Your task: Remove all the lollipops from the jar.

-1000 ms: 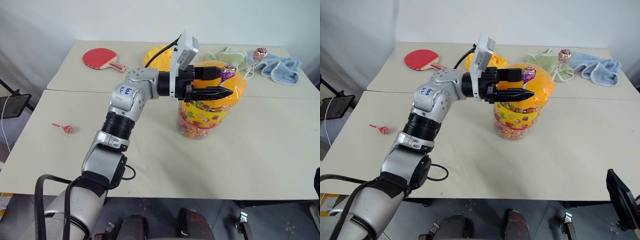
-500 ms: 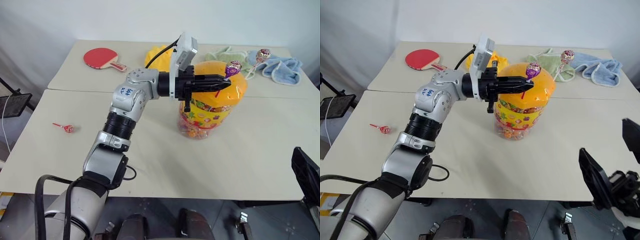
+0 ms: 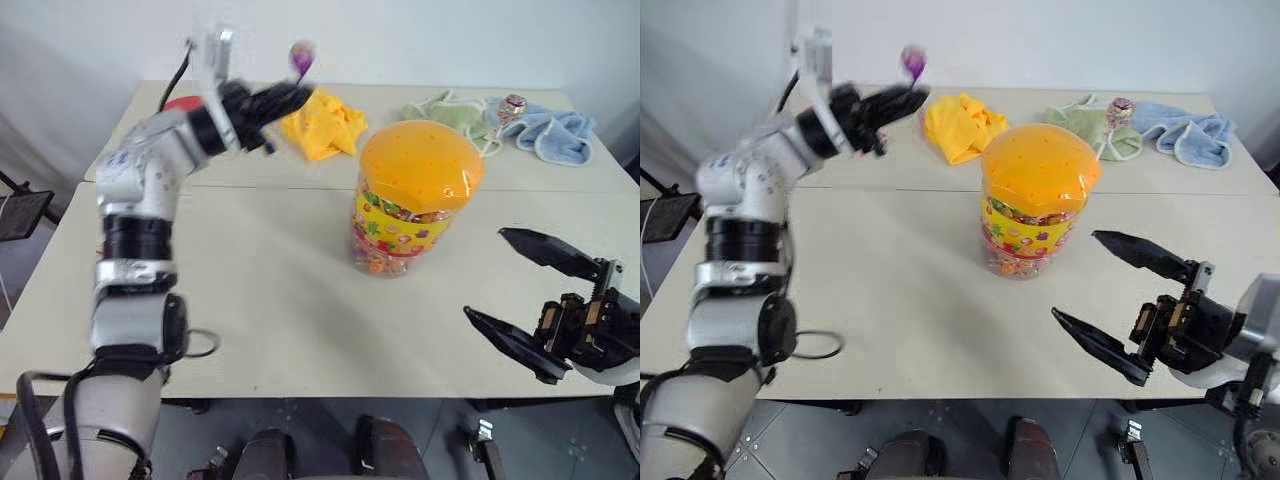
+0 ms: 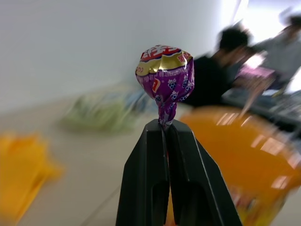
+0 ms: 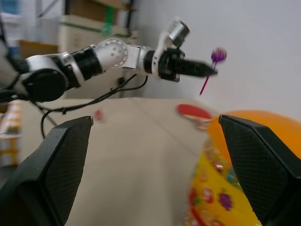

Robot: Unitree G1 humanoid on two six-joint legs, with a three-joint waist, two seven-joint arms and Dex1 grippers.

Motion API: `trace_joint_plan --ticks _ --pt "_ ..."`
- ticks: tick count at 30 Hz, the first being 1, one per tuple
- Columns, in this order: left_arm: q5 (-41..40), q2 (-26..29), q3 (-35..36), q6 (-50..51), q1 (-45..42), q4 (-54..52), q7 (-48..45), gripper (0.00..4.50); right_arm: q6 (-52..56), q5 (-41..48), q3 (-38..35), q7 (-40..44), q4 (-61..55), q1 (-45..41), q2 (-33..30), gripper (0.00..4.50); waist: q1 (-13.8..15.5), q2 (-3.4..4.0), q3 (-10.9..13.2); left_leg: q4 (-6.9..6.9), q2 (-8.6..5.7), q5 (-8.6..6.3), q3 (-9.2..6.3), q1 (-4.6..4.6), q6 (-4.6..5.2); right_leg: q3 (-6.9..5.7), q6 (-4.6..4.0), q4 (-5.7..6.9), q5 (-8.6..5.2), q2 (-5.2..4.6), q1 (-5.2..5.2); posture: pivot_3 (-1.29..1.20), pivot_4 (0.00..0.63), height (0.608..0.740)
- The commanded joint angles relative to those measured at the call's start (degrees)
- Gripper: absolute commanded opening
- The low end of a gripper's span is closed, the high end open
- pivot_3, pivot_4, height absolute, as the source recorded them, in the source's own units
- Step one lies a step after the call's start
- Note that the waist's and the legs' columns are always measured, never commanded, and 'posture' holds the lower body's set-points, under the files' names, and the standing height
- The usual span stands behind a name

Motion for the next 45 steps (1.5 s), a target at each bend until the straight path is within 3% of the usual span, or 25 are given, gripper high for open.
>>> trace_joint_plan --ticks 1,4,6,11,13,16,23,29,30,32,34,40,45 --pt "1.0 7.9 -0.3 7.2 7.2 -13.8 1.5 0.05 2.9 3.7 1.5 3.9 0.0 -2.6 -2.2 4.50 0.3 -0.12 0.1 0.06 0.00 -0.02 -0.11 -0.06 -0.03 -0.08 0.00 0.00 0.00 0.00 0.00 0.00 0.150 0.740" --pt "-0.2 15.2 2.2 14.5 17.7 -22.4 2.2 0.05 5.0 4.5 3.3 6.9 0.1 -3.7 -2.8 4.50 0.4 -0.17 0.1 0.22 -0.01 -0.08 -0.42 -0.19 -0.04 -0.12 0.00 0.07 0.00 0.00 0.03 0.00 0.150 0.740" --pt "1.1 21.3 5.6 19.3 30.5 -29.4 3.4 0.05 5.4 2.1 6.8 10.2 1.4 -4.7 -2.7 4.50 0.2 -0.17 0.1 0.23 -0.01 -0.12 -0.42 -0.18 -0.03 -0.11 0.00 0.02 0.00 0.00 0.07 0.00 0.150 0.740" --pt "3.4 26.3 9.1 18.9 50.4 -32.4 3.5 0.05 5.5 -2.4 12.0 15.2 6.7 -8.5 -2.2 4.50 0.2 -0.19 0.2 0.30 0.08 -0.15 -0.44 -0.02 -0.04 0.01 -0.02 0.00 -0.02 -0.01 0.10 0.00 0.150 0.740" --pt "2.7 26.3 10.3 19.1 53.5 -33.9 4.0 0.05 5.8 -3.3 12.2 15.7 7.7 -9.2 -2.1 4.50 0.4 -0.18 0.1 0.32 0.11 -0.15 -0.46 0.06 -0.05 0.06 -0.06 0.03 -0.04 -0.01 0.17 0.00 0.150 0.740" --pt "-0.3 23.8 13.0 21.3 55.7 -37.2 5.3 0.67 5.6 -4.6 11.6 16.5 9.2 -9.4 -2.1 4.50 0.2 -0.03 0.1 0.26 0.08 -0.16 -0.40 0.07 -0.07 0.18 -0.07 0.08 -0.04 -0.06 0.08 0.00 0.150 0.740" --pt "-1.6 23.3 13.8 19.1 56.5 -37.8 4.4 2.74 4.9 -6.3 9.6 17.0 11.6 -8.3 -1.1 4.50 0.3 0.03 0.1 0.24 0.06 -0.17 -0.37 0.07 -0.09 0.15 -0.07 0.18 -0.04 -0.06 0.03 0.00 0.150 0.740" --pt "-6.1 26.2 18.9 11.1 51.3 -31.5 -5.6 4.47 3.6 -5.3 0.9 9.4 15.4 -5.7 4.6 4.50 0.3 0.01 0.1 0.24 0.07 -0.18 -0.28 0.02 -0.10 0.06 -0.07 0.21 -0.04 -0.05 0.00 0.00 0.150 0.740" --pt "-7.1 26.2 19.3 9.7 50.9 -31.1 -7.6 4.47 3.6 -4.8 0.1 7.9 15.2 -5.8 5.6 4.50 0.3 0.02 0.1 0.24 0.07 -0.18 -0.21 -0.01 -0.10 0.03 -0.07 0.20 -0.04 -0.05 -0.01 0.00 0.150 0.740" --pt "-18.1 22.2 23.1 8.2 48.0 -33.4 -16.2 4.47 3.9 -3.3 -1.6 3.2 15.1 -6.6 8.4 4.50 0.2 0.11 0.1 0.22 0.07 -0.19 -0.13 0.02 -0.12 0.03 -0.07 0.19 -0.04 -0.05 -0.04 0.00 0.150 0.740" --pt "-25.6 14.8 25.7 7.8 42.5 -32.8 -13.2 4.47 5.5 -2.8 -2.1 -0.7 15.4 -7.4 9.3 4.50 0.3 0.23 0.1 0.25 0.09 -0.20 -0.09 0.02 -0.13 0.02 -0.07 0.23 -0.04 -0.06 -0.03 0.00 0.150 0.740" --pt "-26.2 0.5 16.4 -0.9 34.9 -37.5 -8.5 4.47 15.8 -6.2 2.2 -21.1 19.1 -21.5 7.6 4.50 -0.2 0.26 0.1 0.36 0.03 -0.18 -0.10 0.11 -0.12 0.10 -0.05 0.34 -0.03 -0.11 0.02 0.00 0.150 0.740" --pt "-26.0 -7.2 9.6 -2.6 27.1 -36.3 -4.8 4.47 21.4 -10.2 6.9 -26.2 24.8 -33.5 5.6 4.50 -0.1 0.27 0.1 0.37 0.03 -0.17 0.15 0.07 -0.11 0.08 -0.04 0.39 -0.02 -0.11 -0.01 0.00 0.150 0.740"
